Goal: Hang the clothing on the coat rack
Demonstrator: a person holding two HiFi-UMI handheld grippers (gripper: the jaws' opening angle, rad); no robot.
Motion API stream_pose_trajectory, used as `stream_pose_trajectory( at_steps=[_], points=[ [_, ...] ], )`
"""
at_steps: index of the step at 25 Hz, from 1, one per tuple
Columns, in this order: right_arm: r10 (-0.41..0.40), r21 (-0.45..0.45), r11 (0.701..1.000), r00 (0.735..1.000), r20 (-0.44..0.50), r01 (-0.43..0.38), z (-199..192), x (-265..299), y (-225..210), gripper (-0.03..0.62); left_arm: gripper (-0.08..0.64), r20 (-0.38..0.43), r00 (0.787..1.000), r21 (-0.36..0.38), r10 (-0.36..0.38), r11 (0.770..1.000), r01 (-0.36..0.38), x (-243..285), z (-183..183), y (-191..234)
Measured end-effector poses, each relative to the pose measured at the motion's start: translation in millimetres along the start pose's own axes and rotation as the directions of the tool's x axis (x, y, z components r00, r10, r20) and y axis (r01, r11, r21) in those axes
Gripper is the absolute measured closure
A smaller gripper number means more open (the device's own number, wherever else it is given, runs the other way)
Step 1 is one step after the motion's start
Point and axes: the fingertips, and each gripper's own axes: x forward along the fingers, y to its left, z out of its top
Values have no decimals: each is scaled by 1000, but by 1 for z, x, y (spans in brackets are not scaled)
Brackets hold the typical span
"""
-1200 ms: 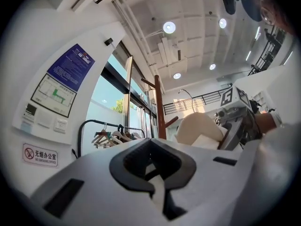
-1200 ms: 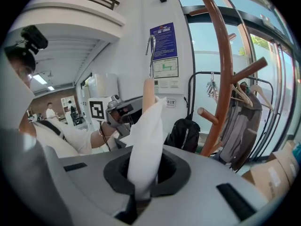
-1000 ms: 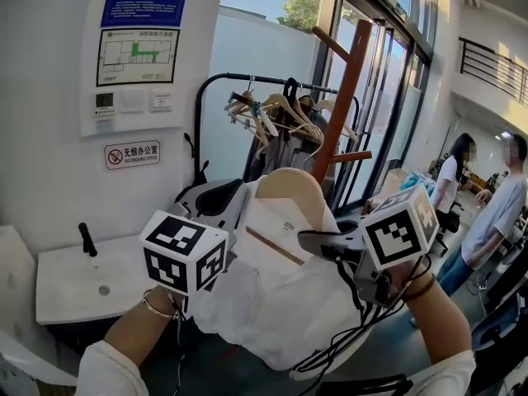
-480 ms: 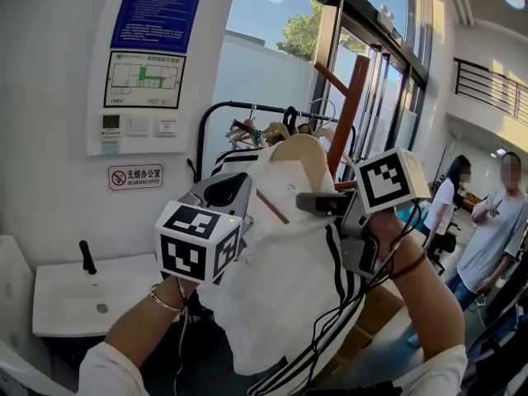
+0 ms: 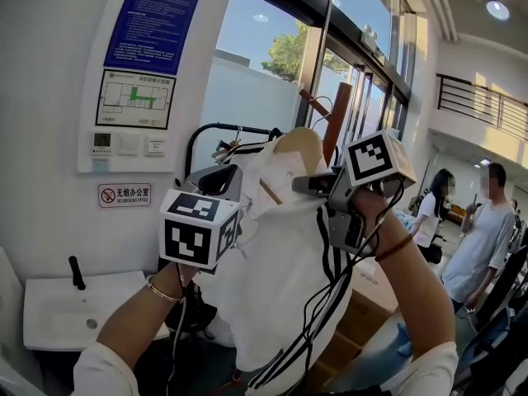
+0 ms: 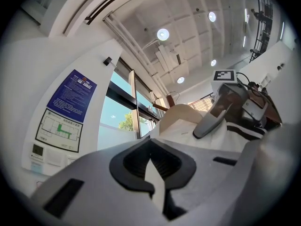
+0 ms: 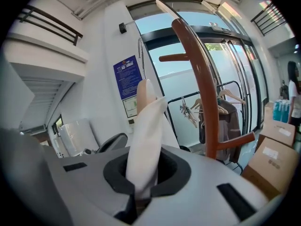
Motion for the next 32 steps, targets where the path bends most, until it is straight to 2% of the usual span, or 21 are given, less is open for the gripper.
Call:
stream_pose_trajectory(
  at_steps=[5, 12, 17, 24, 29, 32],
  points=[
    [-31, 92, 995, 998, 49, 26, 31, -9, 2, 564, 552, 4, 1000, 9, -12, 1000, 12, 8, 17, -2],
    [-15, 246, 969, 994, 109, -13, 53, -2, -4, 551, 552, 1, 999, 2, -47, 999, 47, 16, 12, -7],
    [-11, 311, 950, 990, 144, -35, 63, 9, -11, 551, 552, 10, 998, 11, -56, 998, 56, 21, 6, -8],
    [9, 351, 932, 976, 218, -86, 66, 35, -28, 538, 552, 24, 997, 25, -69, 997, 69, 28, -27, 6],
    [-13, 406, 911, 978, 210, -75, 77, 33, -30, 529, 552, 13, 997, -6, -79, 997, 79, 27, -17, 8],
    [-12, 431, 899, 978, 210, -82, 69, 44, -42, 522, 552, 12, 996, 1, -89, 996, 89, 28, -26, 8]
  ],
)
